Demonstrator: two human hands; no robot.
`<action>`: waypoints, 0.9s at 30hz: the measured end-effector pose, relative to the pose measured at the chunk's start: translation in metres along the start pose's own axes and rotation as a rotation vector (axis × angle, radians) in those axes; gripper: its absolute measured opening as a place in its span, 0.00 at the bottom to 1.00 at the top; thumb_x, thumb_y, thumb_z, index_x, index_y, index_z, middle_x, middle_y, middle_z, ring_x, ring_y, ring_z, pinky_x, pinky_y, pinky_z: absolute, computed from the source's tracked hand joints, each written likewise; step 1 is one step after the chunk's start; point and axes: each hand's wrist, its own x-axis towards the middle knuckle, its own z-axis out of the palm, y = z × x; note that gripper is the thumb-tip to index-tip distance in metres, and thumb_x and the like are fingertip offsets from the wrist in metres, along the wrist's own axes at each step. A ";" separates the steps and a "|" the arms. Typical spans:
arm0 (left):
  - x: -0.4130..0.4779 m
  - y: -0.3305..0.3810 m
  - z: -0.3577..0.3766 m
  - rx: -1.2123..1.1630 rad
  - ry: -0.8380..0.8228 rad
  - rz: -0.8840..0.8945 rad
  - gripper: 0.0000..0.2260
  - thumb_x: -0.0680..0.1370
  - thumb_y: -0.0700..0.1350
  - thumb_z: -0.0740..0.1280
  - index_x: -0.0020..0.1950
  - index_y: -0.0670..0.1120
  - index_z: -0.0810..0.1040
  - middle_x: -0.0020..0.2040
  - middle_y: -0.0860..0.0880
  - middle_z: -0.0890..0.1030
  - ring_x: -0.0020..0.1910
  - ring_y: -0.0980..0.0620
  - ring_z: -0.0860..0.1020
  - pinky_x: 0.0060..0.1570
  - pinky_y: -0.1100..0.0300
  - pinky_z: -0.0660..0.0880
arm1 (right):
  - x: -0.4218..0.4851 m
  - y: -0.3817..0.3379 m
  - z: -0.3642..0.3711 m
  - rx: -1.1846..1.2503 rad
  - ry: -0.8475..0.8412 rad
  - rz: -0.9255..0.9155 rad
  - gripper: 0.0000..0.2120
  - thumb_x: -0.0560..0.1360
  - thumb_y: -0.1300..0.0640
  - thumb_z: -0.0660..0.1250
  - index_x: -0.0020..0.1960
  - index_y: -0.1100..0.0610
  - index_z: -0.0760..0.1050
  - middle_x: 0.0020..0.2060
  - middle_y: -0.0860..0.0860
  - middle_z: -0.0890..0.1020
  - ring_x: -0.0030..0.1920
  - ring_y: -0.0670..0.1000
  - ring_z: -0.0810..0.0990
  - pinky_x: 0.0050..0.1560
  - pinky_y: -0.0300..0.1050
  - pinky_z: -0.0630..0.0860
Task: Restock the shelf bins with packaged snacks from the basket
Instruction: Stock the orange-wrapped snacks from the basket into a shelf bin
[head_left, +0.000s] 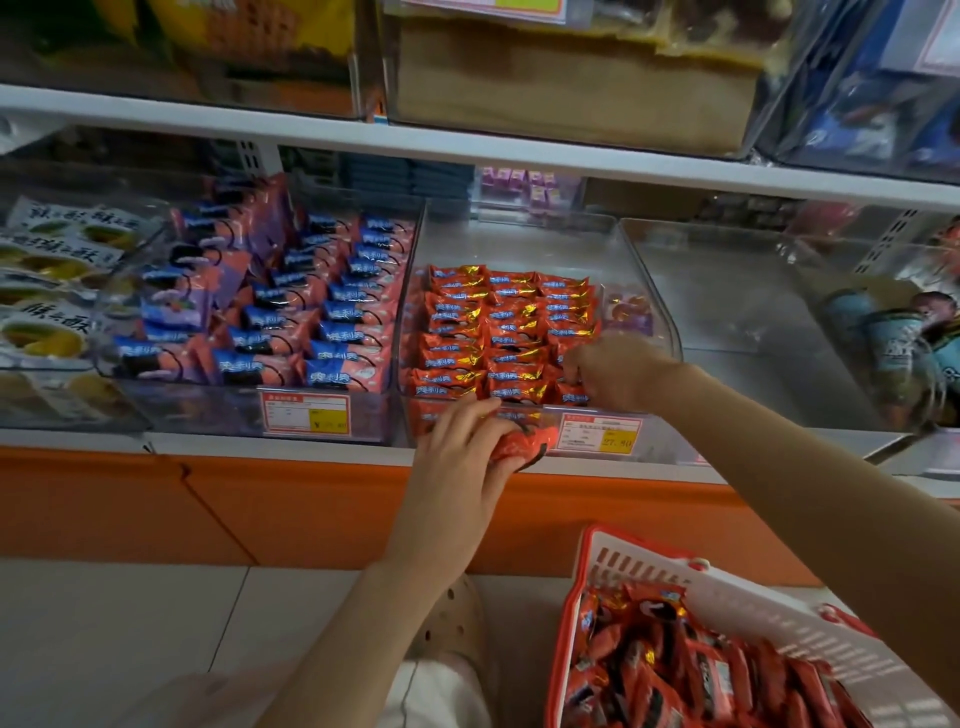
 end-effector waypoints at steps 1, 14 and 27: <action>0.000 0.000 0.000 -0.012 0.008 0.005 0.13 0.78 0.48 0.66 0.62 0.47 0.77 0.66 0.50 0.73 0.71 0.52 0.63 0.67 0.57 0.56 | 0.001 0.001 -0.001 0.008 -0.027 0.005 0.13 0.78 0.56 0.64 0.62 0.53 0.72 0.61 0.53 0.76 0.61 0.54 0.74 0.57 0.44 0.71; -0.006 0.001 -0.002 -0.094 0.316 0.263 0.13 0.78 0.46 0.62 0.62 0.49 0.73 0.58 0.51 0.75 0.60 0.51 0.74 0.61 0.56 0.71 | -0.067 -0.051 -0.022 0.904 0.302 0.089 0.14 0.81 0.46 0.53 0.52 0.54 0.72 0.44 0.52 0.82 0.39 0.48 0.81 0.38 0.47 0.81; -0.011 0.033 -0.002 -0.389 0.313 -0.007 0.14 0.77 0.51 0.61 0.62 0.58 0.69 0.60 0.64 0.70 0.64 0.59 0.69 0.63 0.60 0.69 | -0.092 -0.040 -0.016 1.517 0.129 0.247 0.30 0.67 0.43 0.68 0.66 0.54 0.71 0.57 0.52 0.81 0.54 0.50 0.81 0.53 0.44 0.78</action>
